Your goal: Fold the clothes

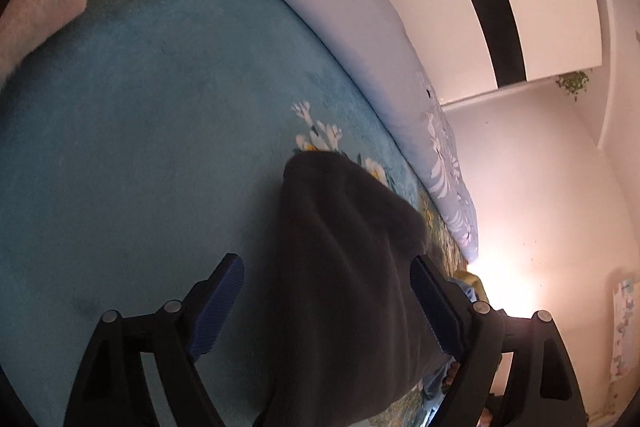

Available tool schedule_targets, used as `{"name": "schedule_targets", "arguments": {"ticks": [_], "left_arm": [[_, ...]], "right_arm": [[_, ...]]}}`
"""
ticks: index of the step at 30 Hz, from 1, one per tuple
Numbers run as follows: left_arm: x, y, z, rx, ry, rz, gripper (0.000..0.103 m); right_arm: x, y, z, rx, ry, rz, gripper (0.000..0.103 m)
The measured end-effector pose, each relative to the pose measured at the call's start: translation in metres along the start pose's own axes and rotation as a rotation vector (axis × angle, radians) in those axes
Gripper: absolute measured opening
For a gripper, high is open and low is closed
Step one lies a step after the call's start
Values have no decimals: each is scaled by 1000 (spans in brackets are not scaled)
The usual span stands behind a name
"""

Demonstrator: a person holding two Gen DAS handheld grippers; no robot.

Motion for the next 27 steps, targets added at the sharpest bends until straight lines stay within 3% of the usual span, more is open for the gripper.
{"name": "schedule_targets", "arguments": {"ticks": [1, 3, 5, 7, 9, 13, 20, 24, 25, 27], "left_arm": [[-3, -11, -3, 21, -17, 25, 87], [-13, -30, -11, 57, -62, 88, 88], [-17, -44, -13, 73, -57, 159, 98], [-12, -49, -7, 86, 17, 210, 101], [-7, -52, 6, 114, 20, 170, 101], [-3, -63, 36, 207, -4, 86, 101], [-26, -81, 69, 289, 49, 248, 103], [-32, -88, 75, 269, 92, 305, 101], [-31, -90, 74, 262, 108, 315, 100], [-30, -93, 73, 258, 150, 345, 88]], "right_arm": [[2, -1, -6, -12, 5, -27, 39], [5, -13, -19, -1, 55, -59, 71], [7, -28, -30, 27, 112, -71, 77], [7, -42, -38, 68, 160, -53, 78], [5, -49, -39, 87, 183, -42, 88], [5, -57, -22, 125, 198, -26, 88], [26, -58, 16, 161, 217, -65, 90], [31, -55, 21, 163, 231, -61, 90], [29, -56, 20, 162, 226, -62, 89], [24, -57, 17, 156, 185, -64, 74]]}}
Point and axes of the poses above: each gripper's, at about its wrist camera, not at the fingertips, and z roughly the way its jaws point, x to its left, y to its top, the point moved 9 cm from there along z, roughly the way its jaws point, and after that the axes turned 15 degrees about -x, right-handed, at the moved point
